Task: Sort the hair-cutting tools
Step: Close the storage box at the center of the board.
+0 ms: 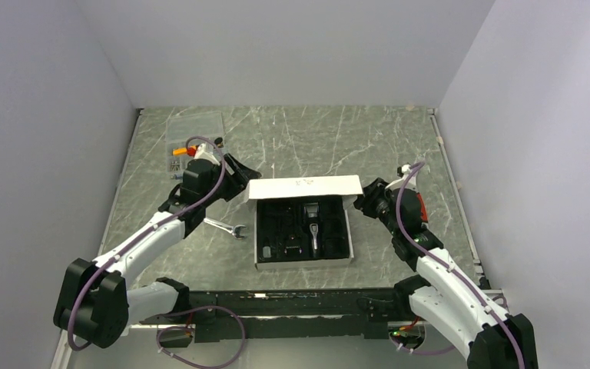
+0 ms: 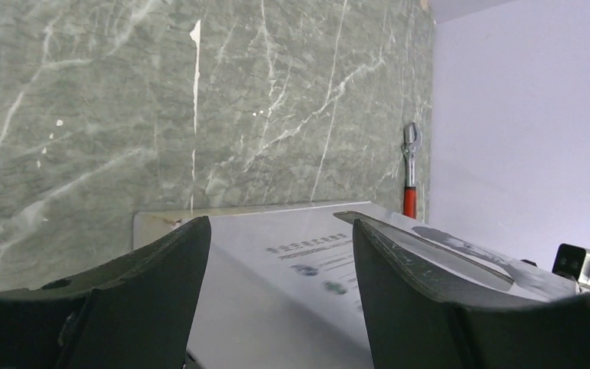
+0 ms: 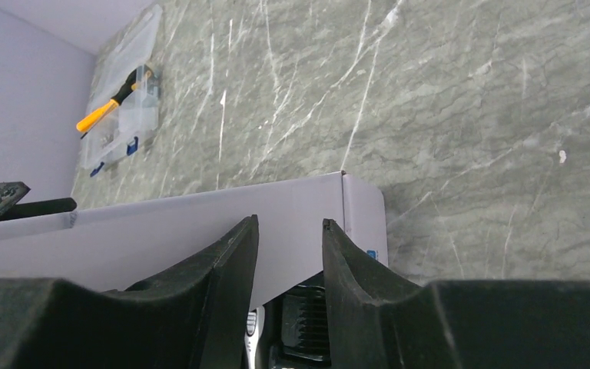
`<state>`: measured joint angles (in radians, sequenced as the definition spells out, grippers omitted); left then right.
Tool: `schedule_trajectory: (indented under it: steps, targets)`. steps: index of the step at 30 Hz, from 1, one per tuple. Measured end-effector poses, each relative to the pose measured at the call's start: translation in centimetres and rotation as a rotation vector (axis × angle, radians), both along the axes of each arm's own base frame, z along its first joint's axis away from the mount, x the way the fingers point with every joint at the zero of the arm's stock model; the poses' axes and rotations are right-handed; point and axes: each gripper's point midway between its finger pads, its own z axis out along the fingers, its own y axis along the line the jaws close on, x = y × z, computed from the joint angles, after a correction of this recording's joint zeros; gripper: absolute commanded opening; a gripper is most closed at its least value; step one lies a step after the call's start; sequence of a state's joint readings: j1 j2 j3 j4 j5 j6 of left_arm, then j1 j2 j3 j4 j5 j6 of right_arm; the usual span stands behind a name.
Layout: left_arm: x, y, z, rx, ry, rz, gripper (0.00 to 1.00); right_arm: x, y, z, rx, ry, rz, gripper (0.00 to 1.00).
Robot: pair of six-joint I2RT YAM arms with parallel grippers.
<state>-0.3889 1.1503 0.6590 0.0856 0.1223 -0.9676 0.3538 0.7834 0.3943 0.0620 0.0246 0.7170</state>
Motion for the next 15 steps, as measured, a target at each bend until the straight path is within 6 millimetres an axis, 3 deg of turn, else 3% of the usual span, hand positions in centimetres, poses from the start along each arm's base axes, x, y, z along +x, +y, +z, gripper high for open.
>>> schedule_trajectory:
  steps: [5,11,15]
  targets:
    - [-0.34,-0.75,0.22,-0.012,-0.003,-0.020,0.74,-0.06,0.11,0.00,0.002,0.001,0.007,0.43]
    - [-0.45,-0.81,0.10,-0.013,0.005,-0.020,0.76,-0.11,-0.02,-0.22,-0.011,0.004,0.007,0.61]
    - [-0.41,-0.70,-0.01,-0.007,0.006,-0.012,0.79,-0.27,-0.83,-0.49,-0.030,0.015,-0.027,0.67]
